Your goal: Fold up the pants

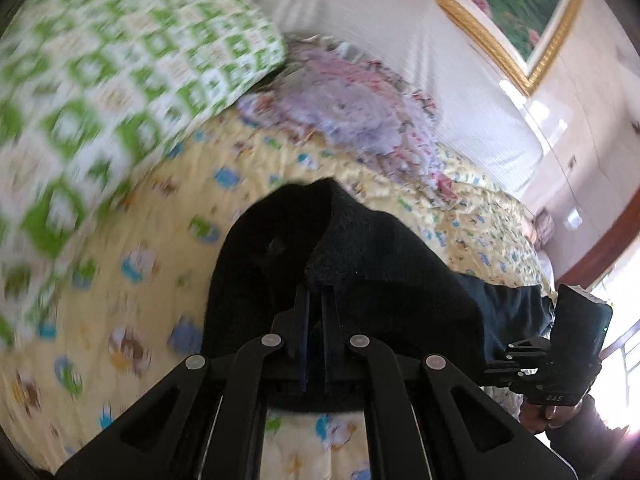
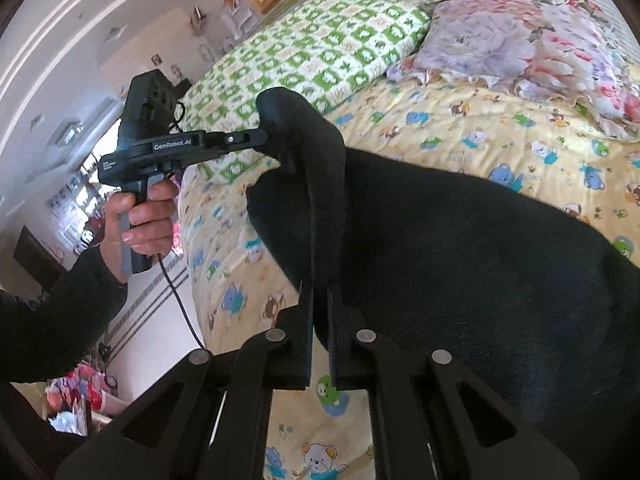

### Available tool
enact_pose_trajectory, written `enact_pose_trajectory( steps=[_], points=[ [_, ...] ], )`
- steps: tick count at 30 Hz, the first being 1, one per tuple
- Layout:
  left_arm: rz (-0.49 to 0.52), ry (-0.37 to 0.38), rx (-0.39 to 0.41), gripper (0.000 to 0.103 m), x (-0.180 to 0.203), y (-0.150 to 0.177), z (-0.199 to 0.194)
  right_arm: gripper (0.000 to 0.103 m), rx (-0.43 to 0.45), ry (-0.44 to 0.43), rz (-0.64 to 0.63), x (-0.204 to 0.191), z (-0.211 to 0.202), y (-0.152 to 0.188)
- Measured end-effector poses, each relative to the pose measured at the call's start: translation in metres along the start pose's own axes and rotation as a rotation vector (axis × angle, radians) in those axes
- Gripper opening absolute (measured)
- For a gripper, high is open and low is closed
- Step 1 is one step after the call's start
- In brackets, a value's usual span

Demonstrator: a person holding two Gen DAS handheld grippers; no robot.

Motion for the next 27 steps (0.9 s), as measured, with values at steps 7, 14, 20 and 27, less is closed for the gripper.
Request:
enact_pose_trajectory(
  steps=[7,14,20,27],
  points=[
    [-0.116,0.031,-0.007,0.004,-0.026,0.026,0.009,0.011,-0.043,-0.003,0.007,0.003,0.012,0.008],
    [-0.225,0.015,0.032,0.008,-0.044,0.041,-0.007,0.040,-0.031,-0.044,0.009,-0.007,0.006,0.010],
    [-0.264,0.043,0.116,0.050,-0.032,0.043,-0.039,0.045,0.038,-0.072,0.050,0.000,-0.020,0.006],
    [-0.228,-0.030,0.161,0.064,0.004,0.008,-0.045,0.046,0.137,-0.056,0.156,0.035,-0.054,-0.017]
  ],
)
Point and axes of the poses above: each gripper's, at about its wrist camera, not at the fingertips, and z roughly the way its jaws point, x to its right, y to its underside, the point moved 7 cm from there along z, roughly the way its jaws point, and after that the axes turned 15 degrees about -x, right-handed, at the moved point
